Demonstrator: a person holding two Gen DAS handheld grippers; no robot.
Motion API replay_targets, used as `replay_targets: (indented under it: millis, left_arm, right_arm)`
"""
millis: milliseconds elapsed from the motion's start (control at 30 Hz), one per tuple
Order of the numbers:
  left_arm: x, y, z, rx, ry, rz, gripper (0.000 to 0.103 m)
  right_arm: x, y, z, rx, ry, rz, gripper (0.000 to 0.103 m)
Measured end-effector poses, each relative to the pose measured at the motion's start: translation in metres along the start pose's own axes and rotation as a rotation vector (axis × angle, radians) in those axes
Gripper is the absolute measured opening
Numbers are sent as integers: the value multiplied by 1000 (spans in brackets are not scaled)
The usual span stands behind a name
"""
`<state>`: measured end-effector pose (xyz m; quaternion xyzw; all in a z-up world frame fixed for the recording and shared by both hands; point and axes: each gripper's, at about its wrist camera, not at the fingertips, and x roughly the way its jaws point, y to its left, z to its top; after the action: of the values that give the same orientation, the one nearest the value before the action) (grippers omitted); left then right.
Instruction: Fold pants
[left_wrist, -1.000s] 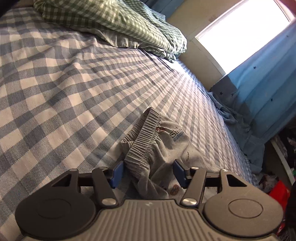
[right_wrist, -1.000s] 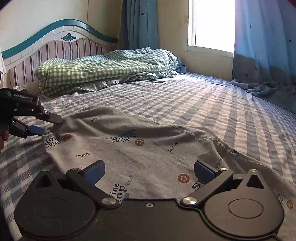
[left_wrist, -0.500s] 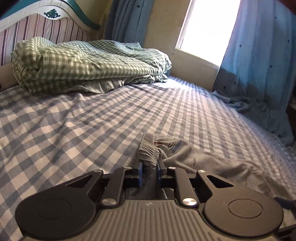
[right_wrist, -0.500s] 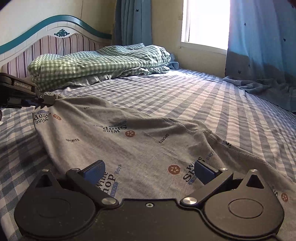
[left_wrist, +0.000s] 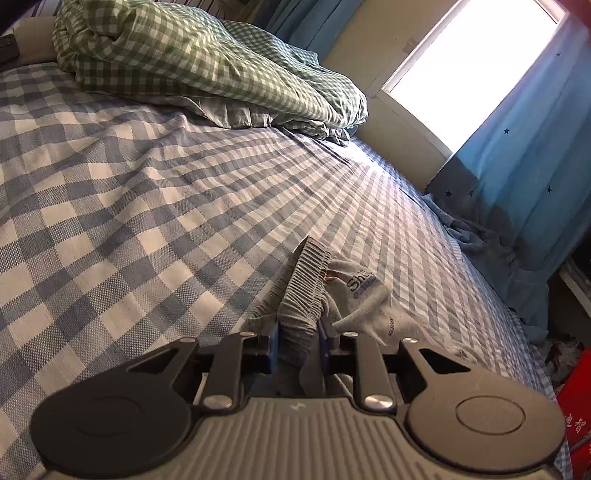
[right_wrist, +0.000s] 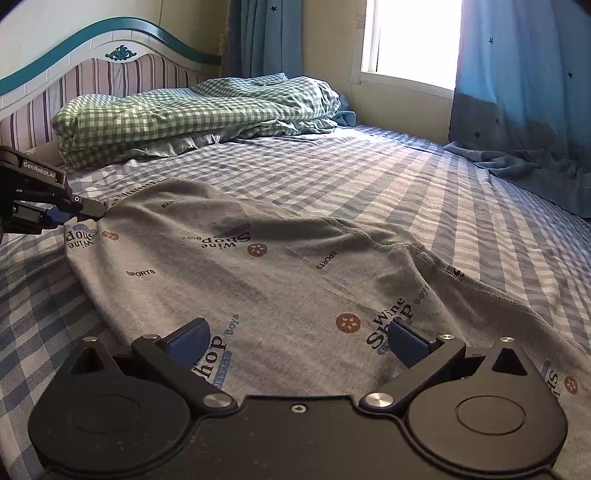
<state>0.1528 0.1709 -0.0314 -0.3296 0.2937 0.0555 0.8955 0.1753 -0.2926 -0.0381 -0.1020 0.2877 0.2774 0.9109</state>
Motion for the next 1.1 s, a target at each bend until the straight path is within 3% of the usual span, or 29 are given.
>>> replay_targets:
  millis: [133,533,633,767,900,1067,1100]
  left_arm:
    - [4,9,3,-82,26,-40,24]
    - [5,17,4,-127,34,-66,25]
    - [3,14,4,-98,20,-34,19]
    - [-5,9,6,-62,-13,-38,18]
    - [-2,6,7,4,-13,47,16]
    - [6,2,-3,108,-35,105,18]
    - [6,0,-4,116,-40,112,24]
  right_arm:
    - [0,2,0,-5,0,1,102]
    - [0,1,0,-2,8,4,102]
    - [1,2,0,-3,9,3,102]
    - [1,2,0,-1,9,4,102]
    - [1,2,0,-3,11,4,102]
    - [3,1,-1,-5,14,4,102]
    - [4,1,-1,-5,18,5,102]
